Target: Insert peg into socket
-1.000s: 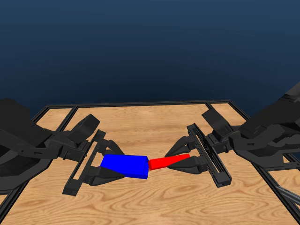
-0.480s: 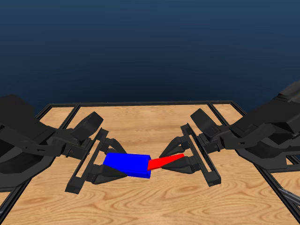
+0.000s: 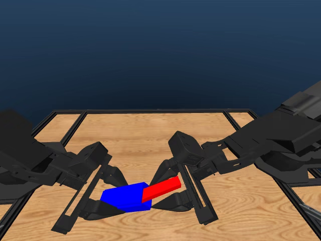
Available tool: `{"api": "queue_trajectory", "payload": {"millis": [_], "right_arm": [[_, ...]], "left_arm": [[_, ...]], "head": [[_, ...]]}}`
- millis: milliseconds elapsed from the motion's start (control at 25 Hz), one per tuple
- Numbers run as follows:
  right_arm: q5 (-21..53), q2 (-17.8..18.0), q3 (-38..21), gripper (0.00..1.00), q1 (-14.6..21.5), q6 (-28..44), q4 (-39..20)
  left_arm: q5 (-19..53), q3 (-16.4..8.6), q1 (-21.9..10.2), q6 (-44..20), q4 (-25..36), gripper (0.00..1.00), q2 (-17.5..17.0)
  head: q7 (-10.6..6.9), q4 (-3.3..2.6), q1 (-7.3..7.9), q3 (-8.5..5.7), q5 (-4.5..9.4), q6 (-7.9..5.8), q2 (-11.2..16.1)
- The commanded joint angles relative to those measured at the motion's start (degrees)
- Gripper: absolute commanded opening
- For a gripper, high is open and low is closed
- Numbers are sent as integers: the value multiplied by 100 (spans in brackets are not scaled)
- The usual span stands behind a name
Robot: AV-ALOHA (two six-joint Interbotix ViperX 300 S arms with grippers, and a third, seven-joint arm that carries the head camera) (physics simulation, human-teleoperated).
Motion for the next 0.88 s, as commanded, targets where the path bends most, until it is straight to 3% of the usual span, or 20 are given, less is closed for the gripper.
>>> {"api": "queue_trajectory", "payload": {"millis": [40,80,120,320,360,400,480,560,720,760,880], "right_arm": [[610,41,-437,100,-126,1096,-700],[1048,-286,-142,100,-97,1186,-898],[1335,-243,-119,100,-132,1667,-1181],[2734,-686,-52,100,-4,3712,-2602],[3063,-748,25,100,17,4095,-2860],[3241,-764,109,100,66,4584,-3197],[3842,-934,245,100,150,5371,-3691],[4074,-1023,476,100,190,6117,-4036],[4406,-1125,867,100,335,7310,-4542],[4561,-1132,890,0,409,7527,-4669],[4797,-1249,744,0,628,7959,-5111]], "left_arm": [[-455,-172,397,-73,-50,0,-33],[-524,-184,407,-127,-63,0,-68],[-300,-219,444,-108,-26,0,-70],[-550,-132,456,-226,-1,0,0],[-422,-344,498,-147,26,0,12],[-330,-187,539,-367,-26,0,-93],[-537,-199,386,-263,126,0,0],[-618,-193,543,-261,136,0,135],[-519,-199,467,-279,85,0,98],[-524,-200,461,-290,88,0,100],[-581,-203,489,-357,124,0,146]], "head": [[-20,9,53,-81,-89,-23,-7],[-22,12,66,-84,-87,-28,-8],[-25,10,71,-86,-96,-42,-8],[-4,10,83,-102,-115,-61,-6],[-2,9,79,-107,-122,-63,-4],[-5,8,78,-109,-126,-62,-3],[-1,6,71,-115,-150,-65,0],[3,6,69,-118,-161,-65,-1],[16,10,83,-125,-172,-65,8],[23,11,84,-125,-171,-65,13],[22,8,68,-121,-148,-57,23]]}}
